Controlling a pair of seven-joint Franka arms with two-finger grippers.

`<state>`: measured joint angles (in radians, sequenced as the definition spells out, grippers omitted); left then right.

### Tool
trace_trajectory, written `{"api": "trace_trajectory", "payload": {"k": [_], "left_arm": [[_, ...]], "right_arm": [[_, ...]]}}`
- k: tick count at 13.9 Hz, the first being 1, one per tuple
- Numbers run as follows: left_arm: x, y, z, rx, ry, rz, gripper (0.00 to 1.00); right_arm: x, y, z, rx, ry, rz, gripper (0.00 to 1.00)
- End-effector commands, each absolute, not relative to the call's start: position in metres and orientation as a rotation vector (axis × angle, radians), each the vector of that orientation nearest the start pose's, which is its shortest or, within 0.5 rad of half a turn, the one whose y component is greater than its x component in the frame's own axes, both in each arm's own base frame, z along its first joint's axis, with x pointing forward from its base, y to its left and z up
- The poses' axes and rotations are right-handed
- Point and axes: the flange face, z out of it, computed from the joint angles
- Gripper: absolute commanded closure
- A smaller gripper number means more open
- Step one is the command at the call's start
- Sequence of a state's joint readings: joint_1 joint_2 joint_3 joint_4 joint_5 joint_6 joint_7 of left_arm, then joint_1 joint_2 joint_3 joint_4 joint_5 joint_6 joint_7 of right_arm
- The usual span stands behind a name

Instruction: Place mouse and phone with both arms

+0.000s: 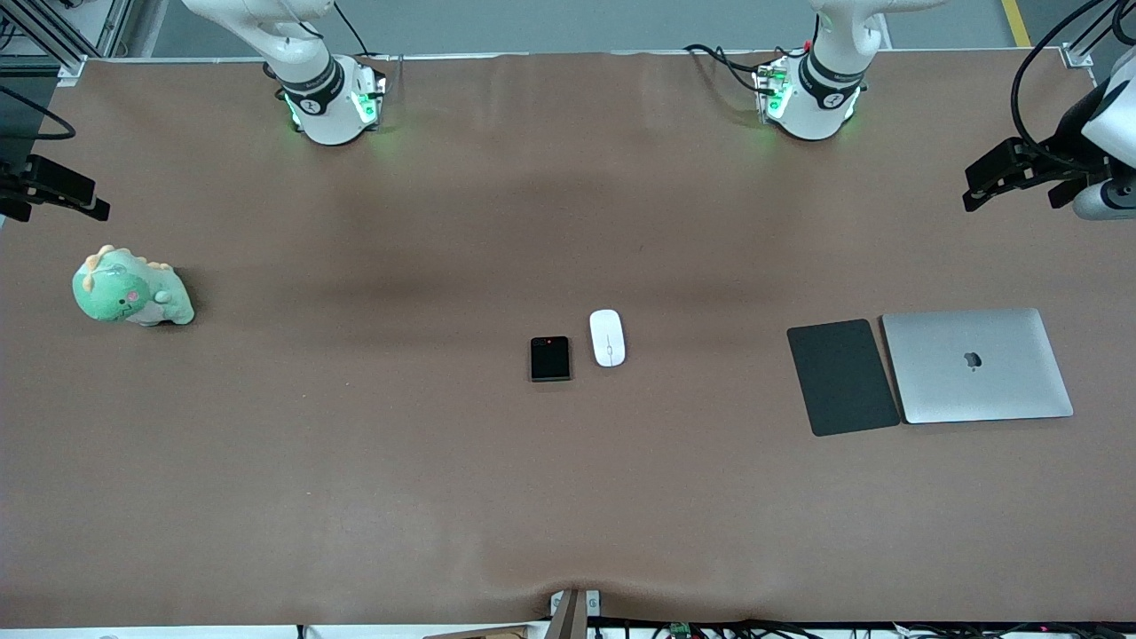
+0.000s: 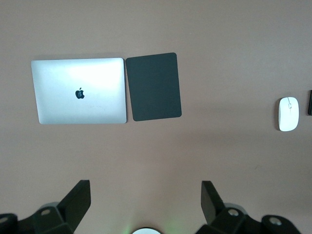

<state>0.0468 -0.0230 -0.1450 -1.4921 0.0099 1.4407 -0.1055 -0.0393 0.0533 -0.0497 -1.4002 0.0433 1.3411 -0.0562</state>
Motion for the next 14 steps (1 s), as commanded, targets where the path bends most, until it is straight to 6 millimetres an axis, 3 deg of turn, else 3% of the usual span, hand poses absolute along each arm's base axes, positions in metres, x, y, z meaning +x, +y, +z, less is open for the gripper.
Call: {"api": "trace_trajectory", "payload": {"k": [1,14], "left_arm": [[0.5266,-0.0497,0.6693,-3.13,0.004,0.033,0.0],[0.5337,-0.0505,0.6595,-3.133,-0.029,0.059,0.0]], "right_arm": [[0.541,-0.0426,0.657,-3.077,0.056,0.159,0.0],[0.5407,-0.0424,0.6575,-3.075,0.053,0.161,0.0]]}}
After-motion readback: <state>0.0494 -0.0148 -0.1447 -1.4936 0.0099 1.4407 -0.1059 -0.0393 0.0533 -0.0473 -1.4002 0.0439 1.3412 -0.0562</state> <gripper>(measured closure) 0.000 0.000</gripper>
